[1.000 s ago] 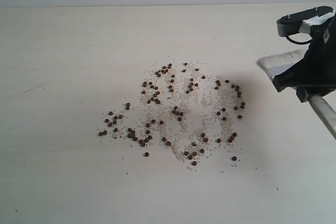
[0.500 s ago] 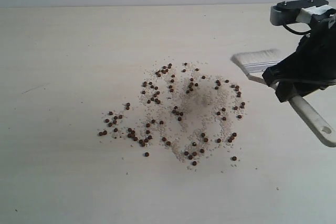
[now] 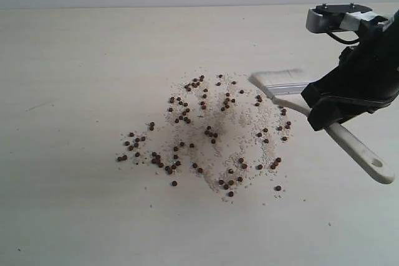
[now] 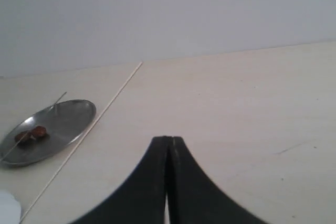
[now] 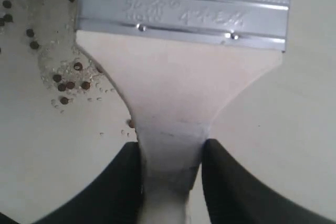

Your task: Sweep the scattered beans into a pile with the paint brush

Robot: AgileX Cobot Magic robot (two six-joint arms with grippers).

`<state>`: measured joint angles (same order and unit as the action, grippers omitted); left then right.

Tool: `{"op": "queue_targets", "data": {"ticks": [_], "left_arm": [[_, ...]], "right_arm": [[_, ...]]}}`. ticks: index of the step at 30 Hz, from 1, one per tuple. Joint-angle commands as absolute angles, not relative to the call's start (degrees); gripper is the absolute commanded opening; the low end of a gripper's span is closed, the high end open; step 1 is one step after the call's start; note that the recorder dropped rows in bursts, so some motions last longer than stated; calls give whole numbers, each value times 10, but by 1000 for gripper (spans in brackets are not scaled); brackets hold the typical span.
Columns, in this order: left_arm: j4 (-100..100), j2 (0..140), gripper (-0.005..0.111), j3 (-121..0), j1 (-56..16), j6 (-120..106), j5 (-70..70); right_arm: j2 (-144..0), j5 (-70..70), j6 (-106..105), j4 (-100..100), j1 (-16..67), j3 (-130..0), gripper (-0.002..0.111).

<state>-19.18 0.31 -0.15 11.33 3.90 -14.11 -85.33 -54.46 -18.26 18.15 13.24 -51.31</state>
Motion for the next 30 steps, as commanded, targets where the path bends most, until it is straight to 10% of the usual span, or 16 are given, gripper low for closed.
{"op": "queue_targets", "data": {"ticks": [1,19,30], "left_arm": [[-194,0,0,0,114,60,33],[-203,0,0,0,114,439,425],[-393,177,0,-33,114,507,428]], "right_arm": [[-848,-545,-189,184,134,-513,0],[-848,-587,-198,195,134,-544,0],[-848,-637,-212,193,134,-623,0]]}}
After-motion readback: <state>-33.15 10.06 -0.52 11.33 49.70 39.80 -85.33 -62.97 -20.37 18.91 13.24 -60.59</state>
